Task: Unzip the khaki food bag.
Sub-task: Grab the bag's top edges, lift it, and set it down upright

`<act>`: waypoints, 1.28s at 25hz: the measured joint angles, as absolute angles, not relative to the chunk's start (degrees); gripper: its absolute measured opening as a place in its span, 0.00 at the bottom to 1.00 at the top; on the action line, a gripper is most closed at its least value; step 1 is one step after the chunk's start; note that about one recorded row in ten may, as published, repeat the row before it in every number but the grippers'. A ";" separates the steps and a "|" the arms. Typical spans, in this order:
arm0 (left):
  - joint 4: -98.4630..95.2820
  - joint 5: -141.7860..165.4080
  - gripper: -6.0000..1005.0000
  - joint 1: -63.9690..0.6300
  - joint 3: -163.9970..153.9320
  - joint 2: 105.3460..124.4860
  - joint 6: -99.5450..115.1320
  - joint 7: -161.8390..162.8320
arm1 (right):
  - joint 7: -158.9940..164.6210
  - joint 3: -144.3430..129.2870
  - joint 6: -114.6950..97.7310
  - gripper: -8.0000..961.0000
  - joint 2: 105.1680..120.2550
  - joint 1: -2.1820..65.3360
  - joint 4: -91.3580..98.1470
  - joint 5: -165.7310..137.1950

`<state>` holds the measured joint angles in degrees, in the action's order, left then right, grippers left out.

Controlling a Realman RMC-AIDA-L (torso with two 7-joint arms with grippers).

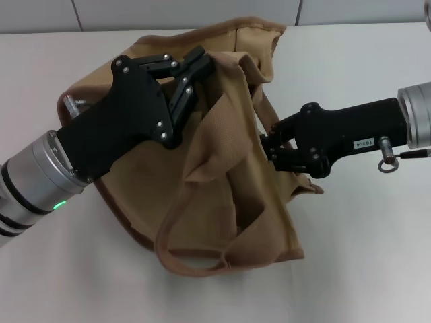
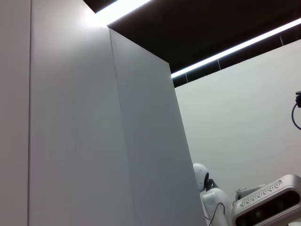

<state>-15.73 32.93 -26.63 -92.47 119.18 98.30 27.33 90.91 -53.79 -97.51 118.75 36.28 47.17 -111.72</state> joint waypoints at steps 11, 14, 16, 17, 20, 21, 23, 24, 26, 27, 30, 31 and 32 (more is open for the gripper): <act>-15.81 32.69 0.04 -26.65 -92.46 119.18 96.75 27.33 | 90.91 -53.25 -99.54 0.19 118.44 36.18 47.20 -111.65; -15.88 32.69 0.04 -26.90 -92.46 119.17 96.69 27.31 | 90.92 -53.23 -99.27 0.19 118.41 36.41 47.11 -111.64; -15.99 32.70 0.04 -27.06 -92.46 119.17 96.67 27.30 | 90.92 -53.32 -98.84 0.18 118.41 36.75 46.91 -111.64; -16.06 32.74 0.04 -27.10 -92.45 119.17 96.67 27.29 | 90.92 -53.40 -98.57 0.17 118.43 36.88 46.81 -111.64; -16.19 32.86 0.04 -27.28 -92.46 119.18 96.66 27.27 | 90.92 -53.69 -97.76 0.15 118.66 37.19 46.72 -111.64; -16.19 32.86 0.04 -27.33 -92.46 119.18 96.66 27.27 | 90.90 -53.72 -97.59 0.13 118.73 37.30 46.71 -111.64; -16.18 32.86 0.04 -27.44 -92.46 119.18 96.66 27.26 | 90.65 -53.73 -97.55 0.09 118.80 37.40 46.70 -111.64; -16.14 32.86 0.04 -27.47 -92.46 119.18 96.66 27.26 | 90.27 -53.73 -97.55 0.08 118.83 37.40 46.69 -111.64; -16.03 32.83 0.04 -27.58 -92.46 119.18 96.66 27.25 | 89.32 -53.72 -97.70 0.04 118.87 37.28 46.67 -111.54; -16.00 32.83 0.04 -27.60 -92.46 119.18 96.66 27.25 | 89.16 -53.72 -97.77 0.03 118.88 37.24 46.67 -111.54; -15.96 32.80 0.04 -27.60 -92.47 119.18 96.66 27.24 | 88.79 -53.70 -97.82 0.02 118.90 37.13 46.66 -111.53; -15.94 32.78 0.04 -27.60 -92.46 119.18 96.66 27.24 | 88.79 -53.70 -97.75 0.01 118.90 37.10 46.66 -111.53; -15.98 32.77 0.04 -27.54 -92.44 119.18 96.66 27.24 | 88.78 -53.69 -97.52 0.01 118.91 36.96 46.66 -111.53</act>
<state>-15.98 32.77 -27.54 -92.44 119.18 96.66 27.24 88.78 -53.69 -97.52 118.91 36.96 46.66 -111.53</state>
